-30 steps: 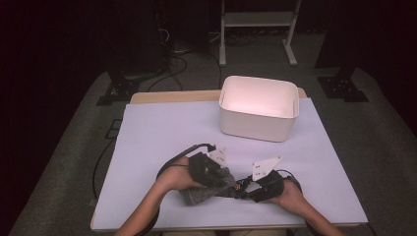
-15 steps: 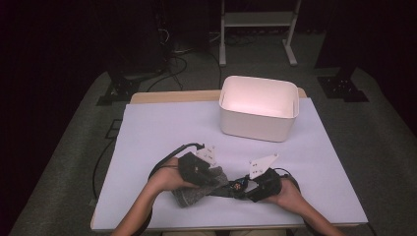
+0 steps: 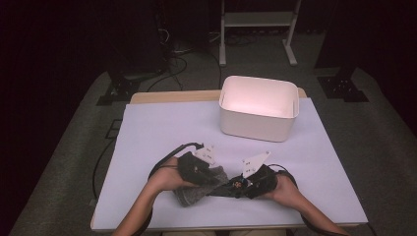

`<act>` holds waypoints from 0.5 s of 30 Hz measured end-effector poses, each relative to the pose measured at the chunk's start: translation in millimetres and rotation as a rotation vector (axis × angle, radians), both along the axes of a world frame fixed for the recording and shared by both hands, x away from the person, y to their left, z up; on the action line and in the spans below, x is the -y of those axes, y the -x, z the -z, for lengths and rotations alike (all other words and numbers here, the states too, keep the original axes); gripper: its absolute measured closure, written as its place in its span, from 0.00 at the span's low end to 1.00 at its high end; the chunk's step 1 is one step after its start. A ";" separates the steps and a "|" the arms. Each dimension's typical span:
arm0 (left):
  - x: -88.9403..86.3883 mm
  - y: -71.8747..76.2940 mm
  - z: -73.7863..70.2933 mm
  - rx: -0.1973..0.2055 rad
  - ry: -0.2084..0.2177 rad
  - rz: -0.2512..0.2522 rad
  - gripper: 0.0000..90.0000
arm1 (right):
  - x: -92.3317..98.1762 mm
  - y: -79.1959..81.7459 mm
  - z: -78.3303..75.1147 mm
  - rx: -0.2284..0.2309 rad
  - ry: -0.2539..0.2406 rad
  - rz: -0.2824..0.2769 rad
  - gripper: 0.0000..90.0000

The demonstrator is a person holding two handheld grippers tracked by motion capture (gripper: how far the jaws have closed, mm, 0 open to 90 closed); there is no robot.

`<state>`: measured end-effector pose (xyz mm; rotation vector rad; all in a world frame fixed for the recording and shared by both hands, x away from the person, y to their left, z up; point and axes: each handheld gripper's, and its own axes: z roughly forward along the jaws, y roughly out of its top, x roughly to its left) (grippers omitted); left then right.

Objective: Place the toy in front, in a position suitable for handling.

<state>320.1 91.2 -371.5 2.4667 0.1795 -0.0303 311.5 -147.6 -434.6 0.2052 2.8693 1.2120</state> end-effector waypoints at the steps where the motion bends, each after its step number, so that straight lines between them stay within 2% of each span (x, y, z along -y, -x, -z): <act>1: -4.7 -0.3 -0.1 0.001 0.005 -0.008 0.88 | 0.6 0.0 -1.1 0.003 0.009 0.000 0.63; 5: -19.6 -1.2 -1.3 0.001 0.011 -0.043 0.88 | 6.4 1.0 -3.4 0.015 0.030 0.003 0.63; 7: -25.0 -2.4 -1.4 0.008 -0.002 -0.062 0.88 | 13.0 0.7 -3.5 0.017 0.037 0.010 0.63; 10: -29.5 -5.1 1.0 0.001 0.001 -0.070 0.88 | 25.4 0.2 -3.0 0.008 0.035 0.037 0.63; 15: -19.8 -6.7 -0.3 -0.010 0.027 -0.053 0.88 | 35.8 1.3 -2.0 0.014 0.029 0.053 0.63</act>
